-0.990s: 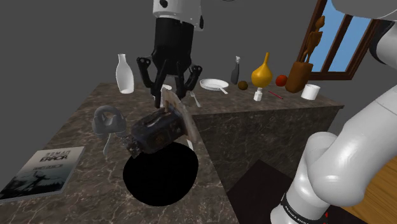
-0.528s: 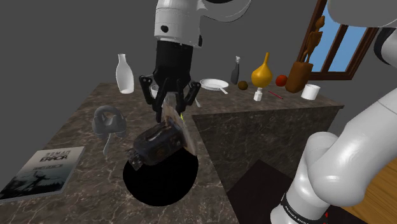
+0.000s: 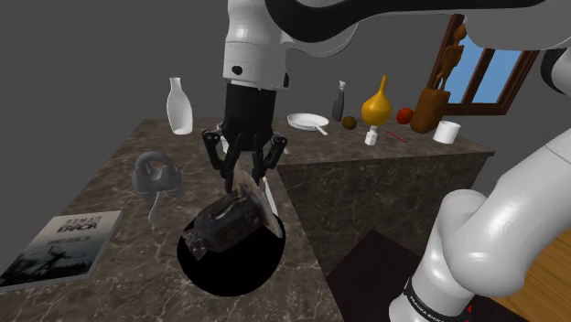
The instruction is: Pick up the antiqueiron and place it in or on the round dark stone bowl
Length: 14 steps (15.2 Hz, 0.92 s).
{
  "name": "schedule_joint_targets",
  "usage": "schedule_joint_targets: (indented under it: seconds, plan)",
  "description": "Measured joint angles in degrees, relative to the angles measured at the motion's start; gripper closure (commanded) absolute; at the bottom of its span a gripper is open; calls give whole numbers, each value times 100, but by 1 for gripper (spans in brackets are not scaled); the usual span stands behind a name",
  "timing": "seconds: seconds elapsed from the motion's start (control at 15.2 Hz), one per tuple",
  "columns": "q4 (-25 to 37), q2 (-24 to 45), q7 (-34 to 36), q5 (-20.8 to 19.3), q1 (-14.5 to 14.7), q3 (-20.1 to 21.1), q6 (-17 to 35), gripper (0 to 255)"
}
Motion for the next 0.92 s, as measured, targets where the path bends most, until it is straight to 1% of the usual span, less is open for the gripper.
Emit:
schedule_joint_targets:
  seconds: [0.26, 0.33, 0.73, 0.79, 0.92]
  plan:
    - [-10, -2, 0, 2, 1, 2, 12, 255]
    - [-11, -2, 0, 2, 1, 3, 12, 0]
    - [-10, -2, 0, 2, 1, 2, 13, 0]
    - [78, -4, 8, -7, -5, -15, -75, 0]
    - [453, 64, 38, -57, -37, -70, -385, 0]
